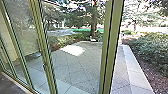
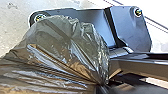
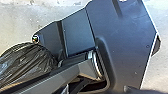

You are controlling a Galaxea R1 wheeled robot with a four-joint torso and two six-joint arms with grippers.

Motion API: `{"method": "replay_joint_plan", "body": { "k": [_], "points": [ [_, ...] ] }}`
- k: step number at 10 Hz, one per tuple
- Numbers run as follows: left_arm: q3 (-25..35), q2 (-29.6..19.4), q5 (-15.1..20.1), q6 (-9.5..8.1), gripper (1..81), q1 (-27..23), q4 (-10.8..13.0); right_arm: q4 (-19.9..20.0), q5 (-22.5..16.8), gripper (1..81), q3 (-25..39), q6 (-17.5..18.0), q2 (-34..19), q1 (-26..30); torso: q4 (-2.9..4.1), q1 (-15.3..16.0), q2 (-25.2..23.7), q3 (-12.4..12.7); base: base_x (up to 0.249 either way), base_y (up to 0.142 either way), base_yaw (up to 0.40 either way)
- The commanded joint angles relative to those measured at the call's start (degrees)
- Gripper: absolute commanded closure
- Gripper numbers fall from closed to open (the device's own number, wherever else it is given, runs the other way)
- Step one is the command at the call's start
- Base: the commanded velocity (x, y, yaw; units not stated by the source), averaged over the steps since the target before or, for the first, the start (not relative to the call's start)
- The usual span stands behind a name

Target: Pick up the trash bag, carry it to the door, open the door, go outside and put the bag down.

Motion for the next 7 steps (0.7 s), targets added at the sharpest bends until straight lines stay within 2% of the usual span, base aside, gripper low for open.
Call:
{"method": "replay_joint_plan", "body": {
  "k": [1,7],
  "points": [
    [0.2,0.3,3.4,0.22,81.1,-3.2,0.3,-0.4,-2.9,1.0,0.3,-0.2,0.4,2.7,0.0,0.0,0.0,0.0,0.0,0.0,-0.172],
    [0.2,0.2,3.4,0.13,81.1,-3.2,0.3,-0.4,-2.4,1.0,0.1,-0.2,0.8,2.4,0.0,0.0,0.0,0.0,0.0,0.0,-0.173]
  ]
}}
